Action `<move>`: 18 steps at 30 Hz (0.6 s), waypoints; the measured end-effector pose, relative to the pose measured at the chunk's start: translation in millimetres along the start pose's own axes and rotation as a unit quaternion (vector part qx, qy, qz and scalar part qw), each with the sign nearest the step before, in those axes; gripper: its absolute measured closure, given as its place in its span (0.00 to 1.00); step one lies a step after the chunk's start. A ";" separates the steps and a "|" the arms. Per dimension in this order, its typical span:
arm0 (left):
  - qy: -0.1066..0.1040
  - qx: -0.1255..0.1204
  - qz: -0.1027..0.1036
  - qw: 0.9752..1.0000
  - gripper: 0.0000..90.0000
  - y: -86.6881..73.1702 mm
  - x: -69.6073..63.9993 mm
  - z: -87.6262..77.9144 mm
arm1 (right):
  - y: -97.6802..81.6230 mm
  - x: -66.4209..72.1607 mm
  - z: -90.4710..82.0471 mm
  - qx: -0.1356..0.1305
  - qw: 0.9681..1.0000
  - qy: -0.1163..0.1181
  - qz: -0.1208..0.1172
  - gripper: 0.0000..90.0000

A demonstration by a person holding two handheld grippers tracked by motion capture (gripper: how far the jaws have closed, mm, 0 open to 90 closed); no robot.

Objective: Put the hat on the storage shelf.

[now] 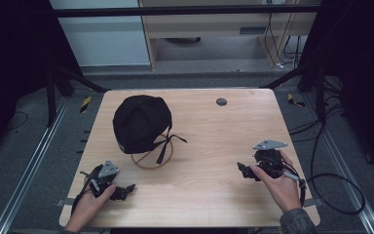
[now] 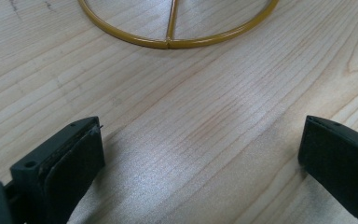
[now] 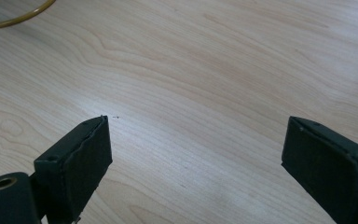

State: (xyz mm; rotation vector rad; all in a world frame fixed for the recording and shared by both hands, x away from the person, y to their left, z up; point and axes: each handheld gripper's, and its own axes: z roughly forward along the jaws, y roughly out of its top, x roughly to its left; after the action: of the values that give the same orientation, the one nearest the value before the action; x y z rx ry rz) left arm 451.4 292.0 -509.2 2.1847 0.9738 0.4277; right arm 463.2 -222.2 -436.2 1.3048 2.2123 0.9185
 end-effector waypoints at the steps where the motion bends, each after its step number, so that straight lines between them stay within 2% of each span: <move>1: 0.000 0.000 0.000 1.000 0.00 0.0 0.0 0.0 | -1.0 0.8 1.1 0.002 1.000 0.001 0.000 0.10; 18: 0.000 0.000 0.000 1.000 0.00 0.0 0.0 0.0 | -19.0 16.6 25.0 0.026 0.999 0.020 -0.006 0.14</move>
State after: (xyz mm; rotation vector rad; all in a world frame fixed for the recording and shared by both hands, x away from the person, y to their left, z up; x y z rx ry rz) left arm 451.4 292.0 -509.2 2.1850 0.9735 0.4278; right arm 459.5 -205.9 -467.5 1.3064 2.2857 0.8955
